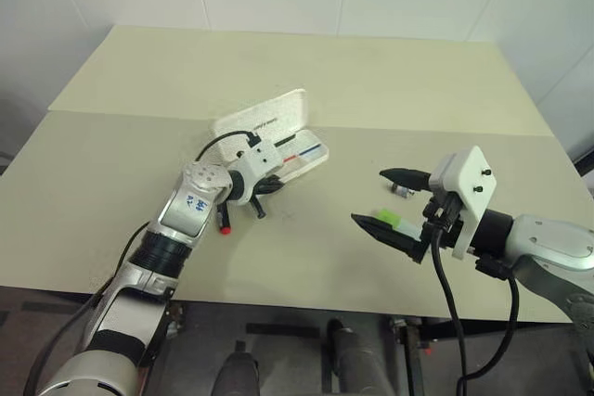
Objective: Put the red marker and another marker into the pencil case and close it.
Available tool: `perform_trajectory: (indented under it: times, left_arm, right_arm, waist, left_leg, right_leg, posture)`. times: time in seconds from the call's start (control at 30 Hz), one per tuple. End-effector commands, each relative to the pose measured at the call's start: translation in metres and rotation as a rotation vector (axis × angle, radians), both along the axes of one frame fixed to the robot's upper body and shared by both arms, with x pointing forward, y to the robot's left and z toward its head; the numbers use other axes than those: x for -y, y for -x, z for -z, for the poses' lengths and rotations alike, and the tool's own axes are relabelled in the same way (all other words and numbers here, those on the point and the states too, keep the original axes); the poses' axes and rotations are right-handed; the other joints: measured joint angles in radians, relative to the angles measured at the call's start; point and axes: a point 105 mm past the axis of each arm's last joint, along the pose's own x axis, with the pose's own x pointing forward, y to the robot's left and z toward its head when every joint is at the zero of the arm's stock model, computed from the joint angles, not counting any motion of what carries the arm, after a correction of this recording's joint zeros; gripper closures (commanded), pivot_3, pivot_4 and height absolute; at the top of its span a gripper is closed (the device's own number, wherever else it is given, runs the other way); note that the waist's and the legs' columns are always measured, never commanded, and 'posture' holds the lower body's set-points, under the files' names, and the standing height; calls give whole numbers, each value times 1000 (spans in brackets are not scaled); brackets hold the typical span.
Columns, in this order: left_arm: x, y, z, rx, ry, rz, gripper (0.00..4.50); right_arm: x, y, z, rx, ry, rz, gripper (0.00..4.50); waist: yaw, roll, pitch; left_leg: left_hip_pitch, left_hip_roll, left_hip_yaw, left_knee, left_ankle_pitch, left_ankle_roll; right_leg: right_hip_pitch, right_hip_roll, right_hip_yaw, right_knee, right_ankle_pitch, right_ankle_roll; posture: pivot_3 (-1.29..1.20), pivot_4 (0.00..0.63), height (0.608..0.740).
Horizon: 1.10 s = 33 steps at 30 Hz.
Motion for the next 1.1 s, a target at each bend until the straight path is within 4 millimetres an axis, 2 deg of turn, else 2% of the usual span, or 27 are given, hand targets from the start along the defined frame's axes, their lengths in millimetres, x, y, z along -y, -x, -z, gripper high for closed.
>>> perform_trajectory:
  times: [0.03,0.4,0.63,1.1]
  left_arm:
    - [3,1,11,-40,1,31,4483]
    - [12,8,-27,47,137,267,4483]
    - [12,34,-47,28,207,461,4483]
    - [-13,81,-31,-41,79,649,4483]
  right_arm:
    - [1,2,-12,57,-6,2,0]
    - [2,1,-11,52,-9,5,0]
    - [2,2,-10,46,-8,9,0]
    - [5,5,-7,32,-5,15,0]
  waist:
    - [1,0,0]
    - [4,0,0]
    - [0,0,1]
    - [0,1,1]
  left_leg:
    - [0,0,0,0,0,0]
    - [-3,0,0,0,0,0]
    - [-5,0,0,0,-3,5]
    - [-3,0,0,2,-4,7]
  right_leg:
    - [0,0,0,0,0,0]
    - [0,0,0,-2,0,0]
    - [-1,0,0,0,0,0]
    - [-1,0,0,-1,0,0]
  posture:
    - [0,150,740]
    - [0,150,740]
    - [0,150,740]
    - [0,150,740]
